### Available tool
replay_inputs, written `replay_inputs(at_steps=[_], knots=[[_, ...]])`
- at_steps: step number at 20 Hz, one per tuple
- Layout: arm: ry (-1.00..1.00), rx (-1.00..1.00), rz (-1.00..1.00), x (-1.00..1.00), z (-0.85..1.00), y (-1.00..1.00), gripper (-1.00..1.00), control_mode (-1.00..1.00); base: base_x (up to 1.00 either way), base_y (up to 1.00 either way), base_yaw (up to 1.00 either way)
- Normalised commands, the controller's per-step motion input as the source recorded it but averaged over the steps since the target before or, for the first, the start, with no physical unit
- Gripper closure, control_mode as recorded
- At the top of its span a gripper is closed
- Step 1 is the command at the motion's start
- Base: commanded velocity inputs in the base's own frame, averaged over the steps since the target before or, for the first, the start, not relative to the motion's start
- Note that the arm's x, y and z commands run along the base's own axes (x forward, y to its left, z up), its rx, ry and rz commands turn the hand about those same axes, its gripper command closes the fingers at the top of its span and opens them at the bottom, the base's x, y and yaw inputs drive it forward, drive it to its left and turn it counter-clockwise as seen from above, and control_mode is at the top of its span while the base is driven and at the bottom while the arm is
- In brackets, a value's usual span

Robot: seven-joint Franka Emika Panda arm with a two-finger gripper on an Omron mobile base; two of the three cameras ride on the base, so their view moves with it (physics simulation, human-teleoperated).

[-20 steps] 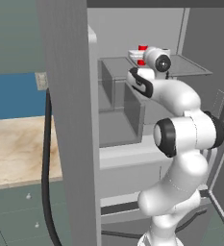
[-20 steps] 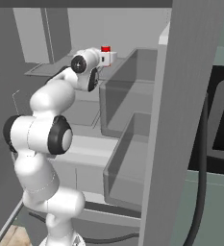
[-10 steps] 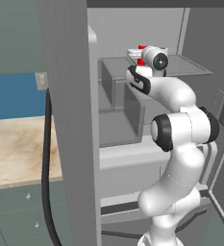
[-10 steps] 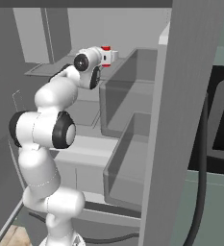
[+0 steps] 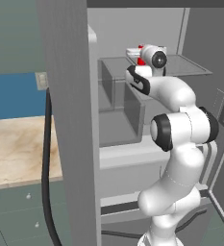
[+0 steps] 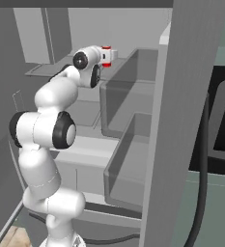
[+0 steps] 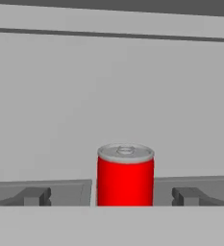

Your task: Open the fridge, grab two sodas, and place both sodas inside the bowl with ice on the dining counter.

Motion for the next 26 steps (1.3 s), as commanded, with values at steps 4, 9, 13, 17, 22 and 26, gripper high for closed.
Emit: replay_inputs(at_steps=[4, 9, 13, 17, 22, 26], knots=[[0.00, 0.03, 0.00, 0.15, -0.01, -0.23, -1.00, -1.00, 0.00, 0.00, 0.00], [0.01, 0.03, 0.00, 0.04, 0.00, -0.28, -1.00, -1.00, 0.00, 0.00, 0.00], [0.01, 0.04, 0.00, 0.00, 0.01, -0.34, -1.00, -1.00, 0.00, 0.00, 0.00], [0.02, 0.01, -0.01, 0.00, 0.01, -0.24, -1.00, -1.00, 0.00, 0.00, 0.00], [0.01, 0.00, 0.00, 0.02, -0.01, -0.04, -1.00, -1.00, 0.00, 0.00, 0.00], [0.00, 0.00, 0.00, 0.04, -0.01, 0.00, -1.00, -1.00, 0.00, 0.00, 0.00]])
